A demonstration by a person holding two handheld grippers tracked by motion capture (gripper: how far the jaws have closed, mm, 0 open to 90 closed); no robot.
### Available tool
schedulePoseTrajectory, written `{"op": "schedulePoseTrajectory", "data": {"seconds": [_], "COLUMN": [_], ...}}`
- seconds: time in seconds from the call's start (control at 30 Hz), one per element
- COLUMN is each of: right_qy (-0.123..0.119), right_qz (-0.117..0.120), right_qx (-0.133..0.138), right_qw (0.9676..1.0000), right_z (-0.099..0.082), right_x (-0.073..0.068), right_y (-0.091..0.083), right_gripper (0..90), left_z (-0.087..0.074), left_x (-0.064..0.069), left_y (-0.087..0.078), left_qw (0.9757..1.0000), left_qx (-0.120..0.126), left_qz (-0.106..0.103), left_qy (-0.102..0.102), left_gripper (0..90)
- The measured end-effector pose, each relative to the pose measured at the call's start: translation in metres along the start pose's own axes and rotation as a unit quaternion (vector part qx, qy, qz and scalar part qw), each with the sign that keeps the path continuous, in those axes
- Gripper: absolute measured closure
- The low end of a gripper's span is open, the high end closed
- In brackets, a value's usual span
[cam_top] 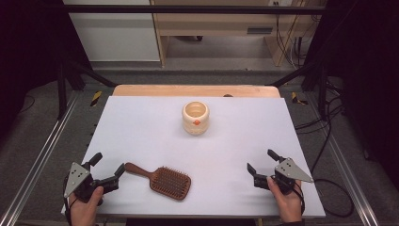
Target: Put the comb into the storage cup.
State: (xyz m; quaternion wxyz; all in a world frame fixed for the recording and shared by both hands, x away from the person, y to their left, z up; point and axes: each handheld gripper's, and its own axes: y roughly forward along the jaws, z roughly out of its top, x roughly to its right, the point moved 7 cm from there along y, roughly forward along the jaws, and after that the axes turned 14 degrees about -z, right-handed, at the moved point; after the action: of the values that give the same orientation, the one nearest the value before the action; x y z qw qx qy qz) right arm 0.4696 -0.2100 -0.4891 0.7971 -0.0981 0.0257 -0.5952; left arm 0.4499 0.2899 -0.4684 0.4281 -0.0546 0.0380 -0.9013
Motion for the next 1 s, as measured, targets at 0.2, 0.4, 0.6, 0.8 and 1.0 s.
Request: {"op": "schedulePoseTrajectory", "data": {"seconds": [0.2,0.4,0.6,0.8,1.0], "right_qy": [0.0,0.002,0.001,0.001,0.002], "right_qz": [-0.001,-0.002,-0.003,-0.004,-0.004], "right_qx": [0.0,-0.001,-0.001,-0.002,-0.003], "right_qw": [1.0,1.0,1.0,1.0,1.0], "right_z": [0.0,0.0,0.0,0.0,0.0], "right_x": [0.0,0.001,0.001,0.001,0.001], "right_y": [0.0,0.0,0.0,0.0,0.0], "right_gripper": [7.6,7.3,7.3,7.3,7.3], "left_z": [0.001,0.002,0.003,0.001,-0.002], "left_x": [0.004,0.01,0.027,0.044,0.054], "left_y": [-0.003,-0.002,0.003,0.009,0.013], "left_qw": [1.0,0.9999,0.9997,0.9984,0.9972], "left_qx": [-0.003,-0.005,-0.018,-0.032,-0.044], "left_qz": [0.0,-0.005,-0.018,-0.046,-0.06], "left_qy": [-0.003,-0.01,-0.005,-0.005,0.001], "left_gripper": [3.9,5.1,7.8,15.2,21.6]}}
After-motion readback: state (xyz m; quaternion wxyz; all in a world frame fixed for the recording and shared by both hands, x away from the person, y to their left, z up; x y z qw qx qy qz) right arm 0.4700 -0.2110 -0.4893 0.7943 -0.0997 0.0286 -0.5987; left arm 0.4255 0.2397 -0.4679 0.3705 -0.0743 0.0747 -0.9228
